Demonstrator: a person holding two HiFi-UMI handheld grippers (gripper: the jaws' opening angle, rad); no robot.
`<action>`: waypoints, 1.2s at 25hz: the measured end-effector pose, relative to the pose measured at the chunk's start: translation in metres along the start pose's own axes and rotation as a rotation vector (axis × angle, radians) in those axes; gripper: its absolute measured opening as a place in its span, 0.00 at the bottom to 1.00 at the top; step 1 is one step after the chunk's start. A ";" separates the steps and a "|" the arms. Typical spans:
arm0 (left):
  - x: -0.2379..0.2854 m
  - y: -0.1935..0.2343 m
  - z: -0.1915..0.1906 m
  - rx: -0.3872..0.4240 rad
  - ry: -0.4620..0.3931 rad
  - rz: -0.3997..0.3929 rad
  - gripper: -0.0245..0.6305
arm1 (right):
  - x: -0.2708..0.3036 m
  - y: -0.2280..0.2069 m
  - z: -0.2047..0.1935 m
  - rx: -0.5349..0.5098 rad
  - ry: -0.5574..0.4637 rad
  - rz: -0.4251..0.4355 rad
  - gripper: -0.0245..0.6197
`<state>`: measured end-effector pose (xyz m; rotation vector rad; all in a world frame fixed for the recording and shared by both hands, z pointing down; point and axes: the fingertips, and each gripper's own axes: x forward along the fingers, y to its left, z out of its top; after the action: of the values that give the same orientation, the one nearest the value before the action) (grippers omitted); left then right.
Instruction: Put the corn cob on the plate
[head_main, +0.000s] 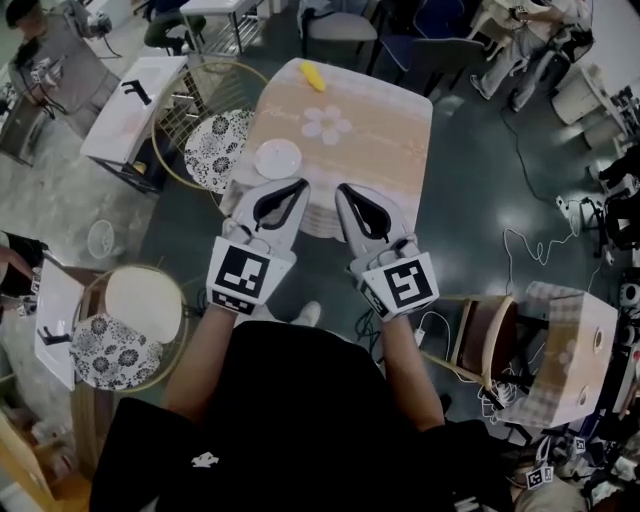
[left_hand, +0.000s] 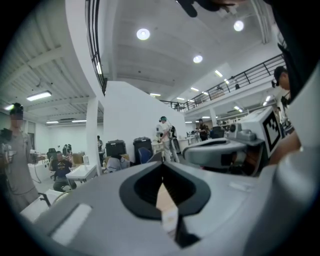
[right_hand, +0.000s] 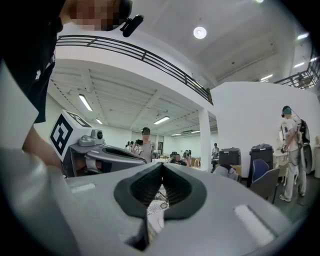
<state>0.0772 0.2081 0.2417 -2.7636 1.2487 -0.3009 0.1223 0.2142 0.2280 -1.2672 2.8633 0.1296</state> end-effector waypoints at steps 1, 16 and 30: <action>0.000 -0.001 0.000 -0.007 -0.004 0.008 0.04 | -0.002 -0.001 -0.001 -0.001 0.002 0.005 0.04; 0.005 0.006 -0.002 -0.047 -0.008 0.036 0.04 | 0.007 -0.011 -0.010 -0.002 0.024 0.039 0.04; 0.026 0.064 -0.009 -0.033 -0.009 0.019 0.04 | 0.067 -0.027 -0.021 0.025 0.037 0.013 0.04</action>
<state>0.0455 0.1459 0.2434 -2.7761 1.2883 -0.2690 0.0977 0.1452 0.2443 -1.2599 2.8951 0.0702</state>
